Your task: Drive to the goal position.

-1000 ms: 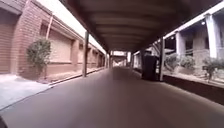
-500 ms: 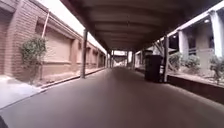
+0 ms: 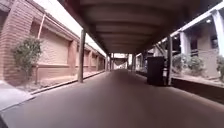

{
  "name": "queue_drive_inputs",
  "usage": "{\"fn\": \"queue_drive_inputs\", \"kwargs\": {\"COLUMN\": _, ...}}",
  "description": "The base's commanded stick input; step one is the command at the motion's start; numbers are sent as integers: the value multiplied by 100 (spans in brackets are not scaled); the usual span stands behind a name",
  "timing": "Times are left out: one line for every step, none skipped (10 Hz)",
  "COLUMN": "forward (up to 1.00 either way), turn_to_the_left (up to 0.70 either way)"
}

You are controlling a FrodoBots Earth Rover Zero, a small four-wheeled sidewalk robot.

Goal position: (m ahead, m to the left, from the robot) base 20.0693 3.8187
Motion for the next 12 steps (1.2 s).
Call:
{"fn": "queue_drive_inputs", "kwargs": {"forward": 70, "turn_to_the_left": -9}}
{"fn": "queue_drive_inputs", "kwargs": {"forward": 70, "turn_to_the_left": -17}}
{"fn": "queue_drive_inputs", "kwargs": {"forward": 70, "turn_to_the_left": -17}}
{"fn": "queue_drive_inputs", "kwargs": {"forward": 70, "turn_to_the_left": -8}}
{"fn": "queue_drive_inputs", "kwargs": {"forward": 70, "turn_to_the_left": 0}}
{"fn": "queue_drive_inputs", "kwargs": {"forward": 70, "turn_to_the_left": 0}}
{"fn": "queue_drive_inputs", "kwargs": {"forward": 70, "turn_to_the_left": 0}}
{"fn": "queue_drive_inputs", "kwargs": {"forward": 70, "turn_to_the_left": 0}}
{"fn": "queue_drive_inputs", "kwargs": {"forward": 70, "turn_to_the_left": 0}}
{"fn": "queue_drive_inputs", "kwargs": {"forward": 70, "turn_to_the_left": 0}}
{"fn": "queue_drive_inputs", "kwargs": {"forward": 70, "turn_to_the_left": 0}}
{"fn": "queue_drive_inputs", "kwargs": {"forward": 70, "turn_to_the_left": 0}}
